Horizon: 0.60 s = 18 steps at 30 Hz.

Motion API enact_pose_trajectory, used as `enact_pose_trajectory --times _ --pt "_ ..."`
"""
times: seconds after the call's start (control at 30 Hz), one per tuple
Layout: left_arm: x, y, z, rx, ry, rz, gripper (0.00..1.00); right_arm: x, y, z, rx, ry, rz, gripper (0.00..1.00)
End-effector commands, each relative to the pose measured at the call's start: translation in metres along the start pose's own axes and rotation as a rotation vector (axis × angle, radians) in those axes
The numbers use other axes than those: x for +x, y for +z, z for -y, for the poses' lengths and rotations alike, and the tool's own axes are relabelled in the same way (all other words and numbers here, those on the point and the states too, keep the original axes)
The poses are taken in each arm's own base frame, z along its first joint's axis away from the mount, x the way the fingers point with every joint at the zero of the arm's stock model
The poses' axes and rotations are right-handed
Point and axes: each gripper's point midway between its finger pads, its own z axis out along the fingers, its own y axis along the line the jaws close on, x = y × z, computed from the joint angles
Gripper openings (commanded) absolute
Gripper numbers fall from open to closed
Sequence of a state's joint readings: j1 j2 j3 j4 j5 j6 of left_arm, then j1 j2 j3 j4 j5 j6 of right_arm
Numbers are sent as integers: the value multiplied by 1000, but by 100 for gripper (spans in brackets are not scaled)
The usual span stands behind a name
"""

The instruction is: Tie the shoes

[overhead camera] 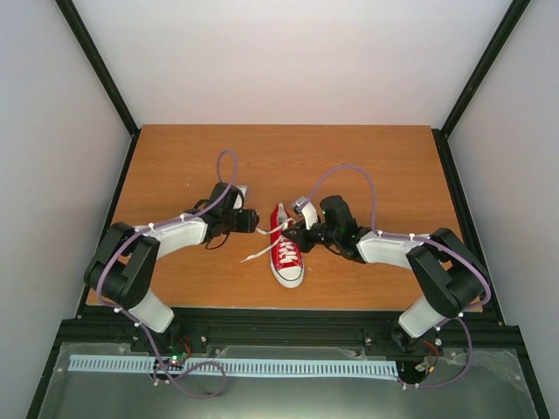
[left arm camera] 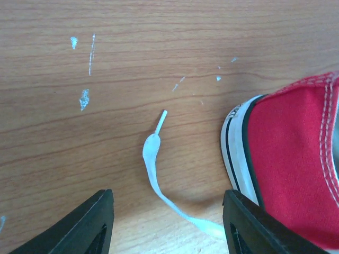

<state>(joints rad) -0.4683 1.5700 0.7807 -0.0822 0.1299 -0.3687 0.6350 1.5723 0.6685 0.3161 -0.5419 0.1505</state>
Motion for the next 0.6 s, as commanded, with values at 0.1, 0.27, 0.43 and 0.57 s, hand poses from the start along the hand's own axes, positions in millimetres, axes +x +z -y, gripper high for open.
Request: enact_pose_trajectory --times 0.1,0.27,0.43,0.57 --pt "-10 12 1 -24 -124 -31 61 -14 -1 -6 -21 -33 49 3" --pt "-5 24 -7 -72 -96 -62 61 -13 -1 -6 -24 -31 47 3" --pt "5 35 -14 -140 -55 -100 50 -13 1 -6 -29 -26 44 3" --pt "9 42 -11 -148 -28 -111 41 -12 2 -5 -30 -22 41 3"
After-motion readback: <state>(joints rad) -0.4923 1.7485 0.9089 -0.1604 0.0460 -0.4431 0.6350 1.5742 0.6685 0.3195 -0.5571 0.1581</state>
